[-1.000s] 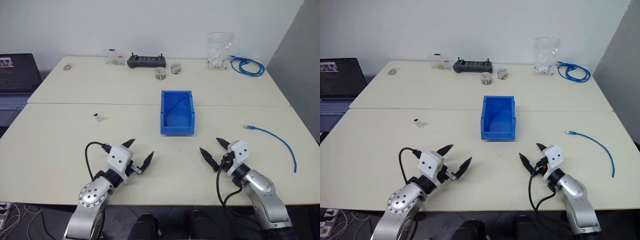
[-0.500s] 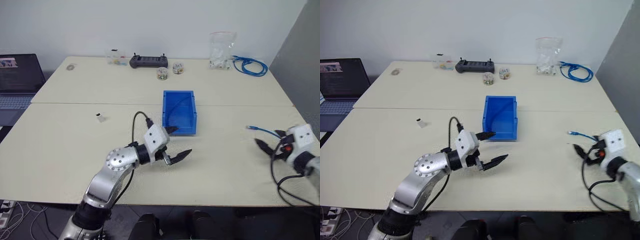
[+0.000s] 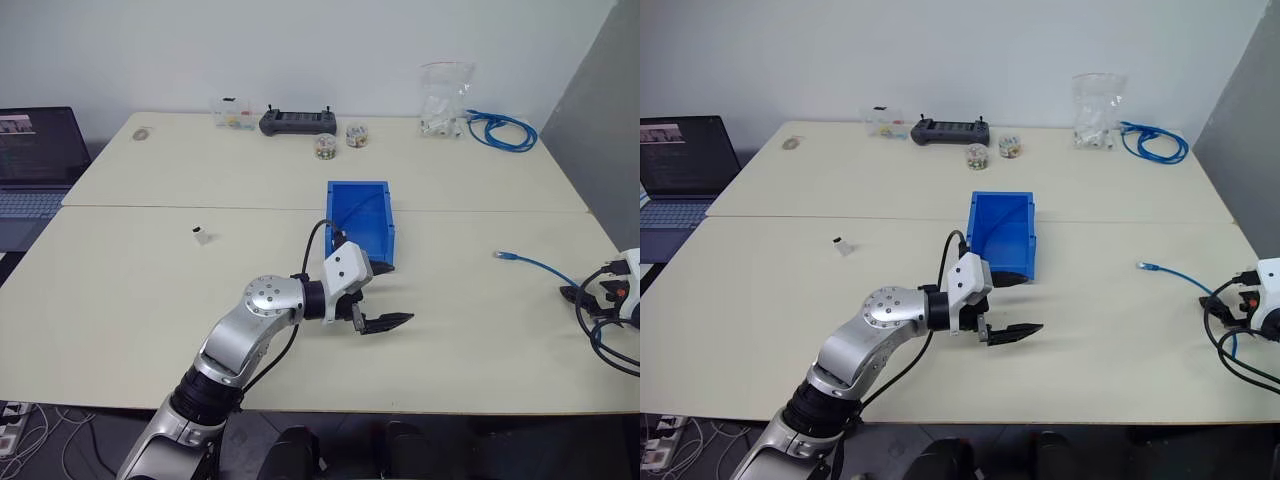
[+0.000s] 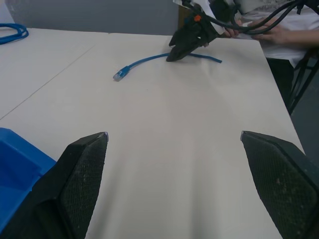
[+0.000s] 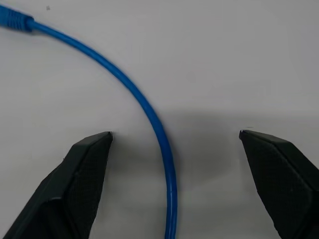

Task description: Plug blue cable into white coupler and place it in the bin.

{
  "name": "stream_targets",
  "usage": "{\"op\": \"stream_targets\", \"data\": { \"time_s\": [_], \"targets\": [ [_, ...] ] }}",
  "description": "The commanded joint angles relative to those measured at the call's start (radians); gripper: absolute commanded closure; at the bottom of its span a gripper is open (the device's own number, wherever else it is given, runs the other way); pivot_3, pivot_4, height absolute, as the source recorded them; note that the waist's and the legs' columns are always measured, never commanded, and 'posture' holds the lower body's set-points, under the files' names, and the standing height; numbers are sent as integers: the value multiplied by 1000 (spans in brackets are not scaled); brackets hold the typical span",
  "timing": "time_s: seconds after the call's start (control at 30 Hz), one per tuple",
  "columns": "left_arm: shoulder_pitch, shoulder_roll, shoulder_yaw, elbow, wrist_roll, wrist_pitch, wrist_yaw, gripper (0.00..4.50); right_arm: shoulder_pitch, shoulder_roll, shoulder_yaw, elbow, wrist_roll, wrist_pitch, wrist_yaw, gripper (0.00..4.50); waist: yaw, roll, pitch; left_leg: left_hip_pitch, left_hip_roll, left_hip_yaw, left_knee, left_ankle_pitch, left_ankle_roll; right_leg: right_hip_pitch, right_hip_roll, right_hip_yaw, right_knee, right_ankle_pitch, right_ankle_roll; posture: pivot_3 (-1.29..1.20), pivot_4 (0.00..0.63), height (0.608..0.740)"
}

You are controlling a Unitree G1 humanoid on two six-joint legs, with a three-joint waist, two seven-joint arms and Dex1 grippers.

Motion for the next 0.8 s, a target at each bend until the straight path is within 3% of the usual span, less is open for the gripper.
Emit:
{"op": "stream_targets", "data": {
  "time_s": [0.03,0.47,0.6,0.8],
  "targets": [
    [-16,0,-10,-14,-18,15,-25,0,-23,-24,4,47,-18,4,23,1188,1,0,0,0,0,0,0,0,0,0,0,0,0,0,0,0,150,740],
    [0,10,-24,-13,8,-2,-43,0,-12,-33,-14,-11,5,49,86,4495,4,0,0,0,0,0,0,0,0,1,0,0,-1,0,0,0,150,740],
    [27,39,-12,-20,23,-16,-43,0,16,-39,-28,-133,33,62,119,4495,0,1,0,0,0,-1,0,0,0,0,0,0,0,0,1,0,150,740],
    [166,175,104,-69,9,-8,-32,0,144,-112,-79,-568,195,188,313,4495,-13,6,1,0,1,-4,0,0,0,0,0,0,0,-1,3,0,150,740]
  ]
}}
